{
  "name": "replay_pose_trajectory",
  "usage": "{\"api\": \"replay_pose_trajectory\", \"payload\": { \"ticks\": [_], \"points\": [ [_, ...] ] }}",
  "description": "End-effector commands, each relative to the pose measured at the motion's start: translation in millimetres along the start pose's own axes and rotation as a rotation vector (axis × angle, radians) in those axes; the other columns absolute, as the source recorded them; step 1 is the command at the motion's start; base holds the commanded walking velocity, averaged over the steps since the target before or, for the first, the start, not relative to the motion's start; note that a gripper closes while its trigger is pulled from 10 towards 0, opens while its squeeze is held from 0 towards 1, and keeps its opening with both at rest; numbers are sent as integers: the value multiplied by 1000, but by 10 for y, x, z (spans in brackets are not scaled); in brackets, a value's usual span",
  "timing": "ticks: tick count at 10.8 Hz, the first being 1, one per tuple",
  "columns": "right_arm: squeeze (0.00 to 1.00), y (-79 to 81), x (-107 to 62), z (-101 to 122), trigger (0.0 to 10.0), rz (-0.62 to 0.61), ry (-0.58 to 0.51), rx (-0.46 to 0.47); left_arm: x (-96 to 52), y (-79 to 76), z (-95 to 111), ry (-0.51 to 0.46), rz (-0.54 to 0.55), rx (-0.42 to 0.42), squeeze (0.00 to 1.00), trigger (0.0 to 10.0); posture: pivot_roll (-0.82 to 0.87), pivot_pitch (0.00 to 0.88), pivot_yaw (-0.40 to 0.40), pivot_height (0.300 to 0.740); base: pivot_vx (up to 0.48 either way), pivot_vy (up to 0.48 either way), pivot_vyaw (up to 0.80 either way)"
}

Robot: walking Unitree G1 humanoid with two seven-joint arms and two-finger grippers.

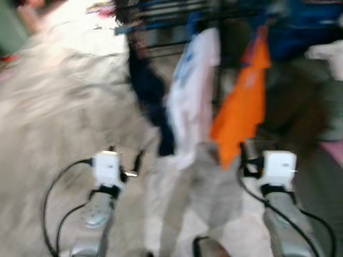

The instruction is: Hang hanger

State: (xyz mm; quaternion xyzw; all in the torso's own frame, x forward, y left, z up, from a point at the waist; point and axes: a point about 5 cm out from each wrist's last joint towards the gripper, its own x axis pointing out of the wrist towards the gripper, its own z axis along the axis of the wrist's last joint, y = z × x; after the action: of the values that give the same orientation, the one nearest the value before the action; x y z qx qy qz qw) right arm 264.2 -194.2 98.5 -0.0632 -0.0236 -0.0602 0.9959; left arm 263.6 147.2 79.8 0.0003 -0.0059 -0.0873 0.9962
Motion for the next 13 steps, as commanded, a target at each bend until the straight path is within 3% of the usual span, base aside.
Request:
{"api": "replay_pose_trajectory", "payload": {
  "ticks": [1,5,9,13],
  "points": [
    [0,79,-22,7,10000,15,0,16,-70,130,-49,25,34,17,0,10000,-220,219,71,740,300,0,-481],
    [0,117,10,42,10000,60,-25,-25,-82,132,-67,28,45,13,0,10000,-213,219,63,740,284,0,0],
    [0,149,-3,45,10000,79,-26,-38,-87,131,-76,32,43,13,0,10000,-214,223,62,740,274,0,617],
    [0,205,34,99,10000,130,-60,-74,-48,134,-87,27,78,14,0,10000,-219,202,43,740,137,0,0]
  ]
}}
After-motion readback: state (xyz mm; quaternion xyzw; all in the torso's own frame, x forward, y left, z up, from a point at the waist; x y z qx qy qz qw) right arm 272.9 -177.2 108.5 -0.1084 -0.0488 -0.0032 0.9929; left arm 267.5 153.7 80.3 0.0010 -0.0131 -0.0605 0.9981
